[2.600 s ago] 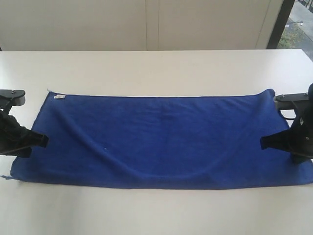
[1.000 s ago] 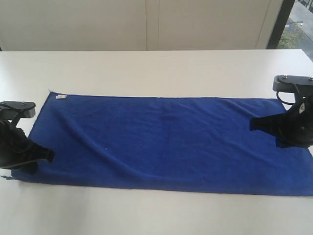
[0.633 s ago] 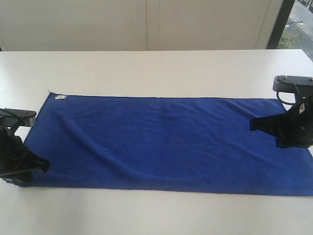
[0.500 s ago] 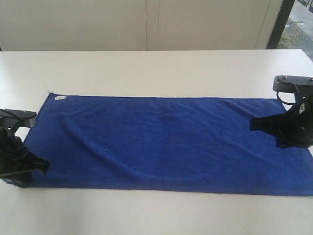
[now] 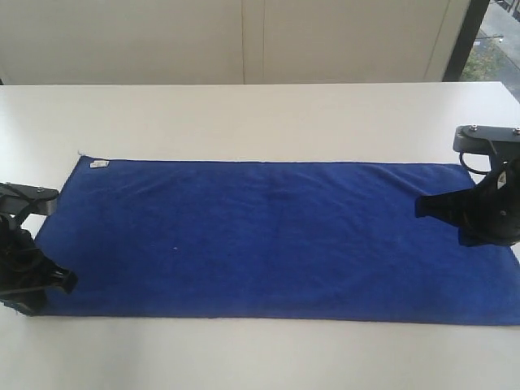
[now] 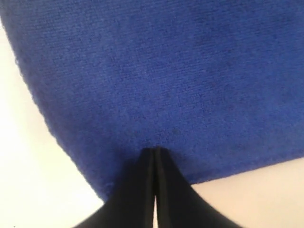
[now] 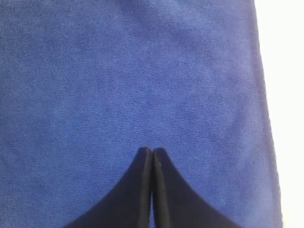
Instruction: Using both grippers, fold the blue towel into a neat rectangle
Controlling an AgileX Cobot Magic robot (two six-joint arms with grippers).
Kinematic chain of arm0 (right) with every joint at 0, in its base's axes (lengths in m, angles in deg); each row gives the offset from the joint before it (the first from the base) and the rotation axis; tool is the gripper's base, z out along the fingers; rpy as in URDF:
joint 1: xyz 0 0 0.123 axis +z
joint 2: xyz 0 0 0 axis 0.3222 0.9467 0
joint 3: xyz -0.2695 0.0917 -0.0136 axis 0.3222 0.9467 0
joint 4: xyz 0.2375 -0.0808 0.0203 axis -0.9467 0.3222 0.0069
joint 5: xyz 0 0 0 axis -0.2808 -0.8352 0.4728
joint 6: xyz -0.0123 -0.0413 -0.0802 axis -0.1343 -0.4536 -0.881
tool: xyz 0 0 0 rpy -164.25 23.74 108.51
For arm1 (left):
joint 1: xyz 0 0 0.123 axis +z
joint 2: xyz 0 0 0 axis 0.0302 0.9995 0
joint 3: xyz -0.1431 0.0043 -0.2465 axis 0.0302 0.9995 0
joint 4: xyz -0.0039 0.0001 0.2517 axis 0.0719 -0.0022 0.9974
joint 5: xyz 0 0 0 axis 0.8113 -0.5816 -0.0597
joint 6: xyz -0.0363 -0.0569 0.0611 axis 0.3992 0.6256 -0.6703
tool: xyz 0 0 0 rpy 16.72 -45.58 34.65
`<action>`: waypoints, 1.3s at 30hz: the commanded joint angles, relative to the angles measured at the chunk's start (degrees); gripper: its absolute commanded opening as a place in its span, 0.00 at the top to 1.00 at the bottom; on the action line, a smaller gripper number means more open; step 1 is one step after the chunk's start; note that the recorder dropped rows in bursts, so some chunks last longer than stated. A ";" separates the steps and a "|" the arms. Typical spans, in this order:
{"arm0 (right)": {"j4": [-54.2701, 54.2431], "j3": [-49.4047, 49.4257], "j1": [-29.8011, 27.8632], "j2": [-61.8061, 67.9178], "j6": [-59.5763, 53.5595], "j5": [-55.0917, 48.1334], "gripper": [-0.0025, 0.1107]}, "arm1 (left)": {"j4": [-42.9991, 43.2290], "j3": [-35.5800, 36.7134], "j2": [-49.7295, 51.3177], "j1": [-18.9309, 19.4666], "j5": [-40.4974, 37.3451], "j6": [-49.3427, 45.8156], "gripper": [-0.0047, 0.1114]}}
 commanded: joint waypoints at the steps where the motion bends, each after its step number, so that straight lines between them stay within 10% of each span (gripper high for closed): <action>1: 0.18 0.21 0.05 -0.44 -0.76 -0.18 0.98 | 0.63 0.24 -0.30 0.02 -0.97 0.57 0.96; 25: 6.68 -8.39 -1.39 -1.80 -0.76 0.01 0.98 | 0.22 -1.29 -14.08 0.02 0.89 -1.32 0.96; 39: 7.30 -24.98 -6.39 18.41 -2.17 -1.69 0.98 | -0.02 -22.33 4.63 0.48 1.87 -0.16 0.96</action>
